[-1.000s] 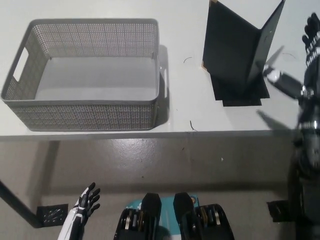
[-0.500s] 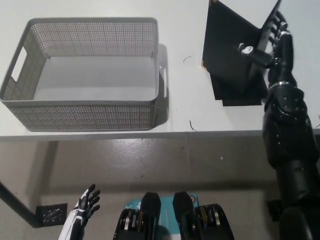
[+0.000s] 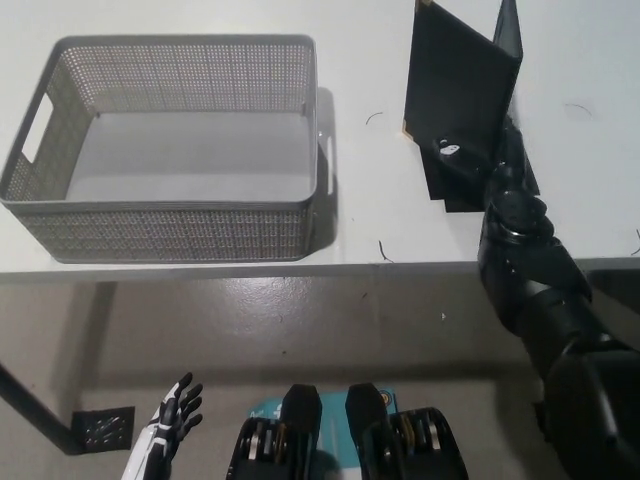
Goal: A notebook is kept standing on the table on the right hand side and a container is kept on the left hand side and the robot uses its right hand to grab the notebook and places it in the container
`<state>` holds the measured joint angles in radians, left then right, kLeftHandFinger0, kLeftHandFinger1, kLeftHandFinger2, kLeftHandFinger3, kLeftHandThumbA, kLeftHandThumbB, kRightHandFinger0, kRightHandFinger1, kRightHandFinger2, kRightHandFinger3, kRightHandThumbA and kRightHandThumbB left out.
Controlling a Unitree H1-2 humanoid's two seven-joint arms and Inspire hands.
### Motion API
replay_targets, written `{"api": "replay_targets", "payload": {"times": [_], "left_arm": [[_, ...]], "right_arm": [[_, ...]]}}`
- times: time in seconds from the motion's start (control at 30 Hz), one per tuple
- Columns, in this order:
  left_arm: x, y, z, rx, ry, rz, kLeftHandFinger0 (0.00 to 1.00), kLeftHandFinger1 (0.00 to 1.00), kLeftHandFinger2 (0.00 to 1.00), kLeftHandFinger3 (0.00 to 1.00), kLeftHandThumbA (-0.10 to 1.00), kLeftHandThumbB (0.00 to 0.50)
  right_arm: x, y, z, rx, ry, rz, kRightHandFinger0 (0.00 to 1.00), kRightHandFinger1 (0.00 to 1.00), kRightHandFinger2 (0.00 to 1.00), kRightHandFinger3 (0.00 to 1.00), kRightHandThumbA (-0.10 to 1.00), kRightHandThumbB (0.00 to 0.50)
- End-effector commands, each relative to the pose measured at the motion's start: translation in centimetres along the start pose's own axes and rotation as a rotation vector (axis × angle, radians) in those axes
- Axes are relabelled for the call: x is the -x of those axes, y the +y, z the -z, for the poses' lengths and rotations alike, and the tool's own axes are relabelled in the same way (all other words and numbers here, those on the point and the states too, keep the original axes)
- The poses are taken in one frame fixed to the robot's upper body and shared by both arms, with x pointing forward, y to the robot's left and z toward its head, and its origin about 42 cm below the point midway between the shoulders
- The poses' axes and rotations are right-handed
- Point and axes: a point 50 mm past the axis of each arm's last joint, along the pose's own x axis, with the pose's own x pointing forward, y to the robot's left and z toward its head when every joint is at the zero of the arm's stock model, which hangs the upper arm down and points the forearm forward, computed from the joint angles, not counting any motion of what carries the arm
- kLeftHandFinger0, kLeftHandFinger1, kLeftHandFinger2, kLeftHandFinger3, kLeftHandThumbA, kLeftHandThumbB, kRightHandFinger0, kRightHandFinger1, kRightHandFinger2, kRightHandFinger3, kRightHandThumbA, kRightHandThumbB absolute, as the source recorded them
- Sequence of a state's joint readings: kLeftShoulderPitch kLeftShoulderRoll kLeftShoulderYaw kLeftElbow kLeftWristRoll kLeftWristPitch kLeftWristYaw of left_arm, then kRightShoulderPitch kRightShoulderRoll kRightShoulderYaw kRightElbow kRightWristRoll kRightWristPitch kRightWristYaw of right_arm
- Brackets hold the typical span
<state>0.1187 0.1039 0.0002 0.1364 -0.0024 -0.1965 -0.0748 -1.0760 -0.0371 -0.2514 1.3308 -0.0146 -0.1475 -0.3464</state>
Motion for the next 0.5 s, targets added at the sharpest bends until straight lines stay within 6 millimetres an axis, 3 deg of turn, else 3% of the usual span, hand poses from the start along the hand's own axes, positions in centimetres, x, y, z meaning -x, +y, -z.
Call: {"api": "replay_targets", "payload": {"times": [0.0, 0.07, 0.1, 0.2, 0.27, 0.37, 0.43, 0.47], "left_arm": [[-0.2, 0.2, -0.9, 0.009, -0.047, 0.011, 1.0, 1.0, 1.0, 1.0, 1.0, 0.201], [-0.3, 0.2, -1.0, -0.008, -0.057, 0.014, 1.0, 1.0, 1.0, 1.0, 1.0, 0.175], [-0.3, 0.2, -1.0, -0.018, -0.062, 0.016, 1.0, 1.0, 1.0, 1.0, 1.0, 0.17], [-0.2, 0.1, -0.8, -0.023, -0.063, 0.015, 1.0, 1.0, 1.0, 1.0, 1.0, 0.178], [-0.1, 0.1, -0.6, -0.027, -0.058, 0.016, 1.0, 1.0, 1.0, 1.0, 1.0, 0.168], [0.1, 0.2, -0.5, -0.027, -0.05, 0.011, 1.0, 1.0, 1.0, 1.0, 1.0, 0.148], [0.1, 0.2, -0.4, -0.038, -0.05, 0.015, 1.0, 1.0, 1.0, 1.0, 1.0, 0.149], [0.1, 0.2, -0.4, -0.045, -0.049, 0.018, 1.0, 1.0, 1.0, 1.0, 1.0, 0.145]], "right_arm": [[-0.3, 1.3, -4.5, -0.094, -0.145, 0.072, 0.0, 0.0, 0.38, 0.44, -0.1, 0.174], [-0.3, 1.3, -4.9, -0.101, -0.171, 0.063, 0.0, 0.14, 0.61, 0.62, -0.1, 0.126], [-0.3, 1.3, -5.3, -0.09, -0.188, 0.066, 0.0, 0.19, 0.64, 0.66, -0.1, 0.133], [-0.4, 1.3, -6.1, -0.096, -0.222, 0.067, 0.0, 0.23, 0.67, 0.7, -0.1, 0.129], [-0.3, 1.4, -7.0, -0.135, -0.257, 0.063, 0.0, 0.18, 0.65, 0.77, -0.1, 0.13], [0.0, 1.7, -8.2, -0.118, -0.338, 0.061, 0.0, 0.09, 0.59, 0.76, -0.1, 0.12], [0.3, 1.9, -9.5, -0.126, -0.4, 0.057, 0.0, 0.14, 0.64, 0.74, -0.1, 0.099], [0.7, 2.2, -11.2, -0.13, -0.464, 0.053, 0.0, 0.16, 0.66, 0.71, -0.1, 0.099]]}}
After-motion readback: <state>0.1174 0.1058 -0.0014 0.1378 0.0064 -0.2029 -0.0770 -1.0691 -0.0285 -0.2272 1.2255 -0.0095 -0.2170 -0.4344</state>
